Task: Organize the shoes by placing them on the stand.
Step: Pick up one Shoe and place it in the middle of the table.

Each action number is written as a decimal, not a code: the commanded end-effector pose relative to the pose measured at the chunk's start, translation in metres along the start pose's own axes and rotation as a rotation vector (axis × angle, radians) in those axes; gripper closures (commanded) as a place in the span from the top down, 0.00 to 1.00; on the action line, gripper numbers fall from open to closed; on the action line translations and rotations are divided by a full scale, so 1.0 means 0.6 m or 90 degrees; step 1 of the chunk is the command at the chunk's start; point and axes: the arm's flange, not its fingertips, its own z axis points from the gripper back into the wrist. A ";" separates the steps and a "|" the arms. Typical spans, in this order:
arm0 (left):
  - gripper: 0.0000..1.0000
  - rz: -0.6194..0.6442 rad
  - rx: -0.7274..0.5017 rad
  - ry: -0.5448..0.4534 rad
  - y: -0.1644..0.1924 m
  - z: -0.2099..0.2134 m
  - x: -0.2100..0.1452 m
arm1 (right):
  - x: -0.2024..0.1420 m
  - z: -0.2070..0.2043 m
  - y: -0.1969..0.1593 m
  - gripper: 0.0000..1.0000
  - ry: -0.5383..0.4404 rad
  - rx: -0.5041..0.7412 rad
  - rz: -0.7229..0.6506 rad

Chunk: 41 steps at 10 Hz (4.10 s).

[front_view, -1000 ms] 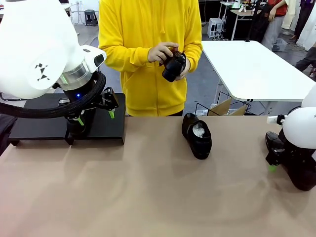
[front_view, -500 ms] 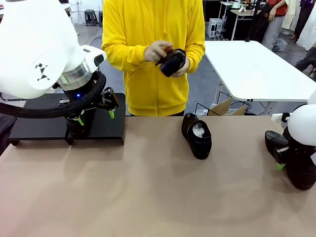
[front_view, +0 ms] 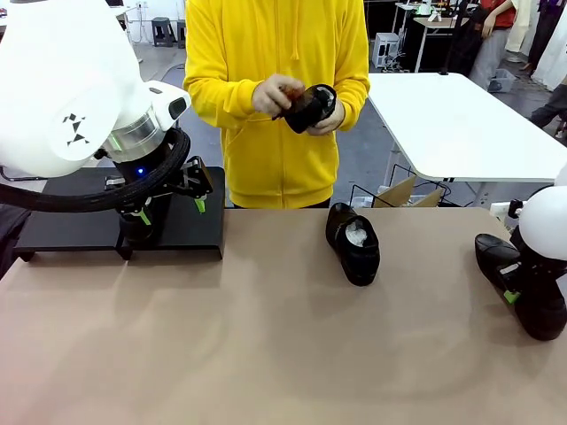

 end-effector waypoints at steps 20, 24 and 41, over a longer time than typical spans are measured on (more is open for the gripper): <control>0.95 0.001 0.006 -0.002 0.002 0.004 0.001 | -0.328 0.343 0.458 0.00 -0.134 -0.014 -0.066; 0.95 0.001 0.006 -0.002 0.002 0.004 0.001 | -0.313 0.329 0.455 0.00 -0.077 -0.023 -0.060; 0.95 0.001 0.006 -0.002 0.002 0.004 0.001 | -0.094 0.066 0.803 0.27 0.038 -0.023 -0.044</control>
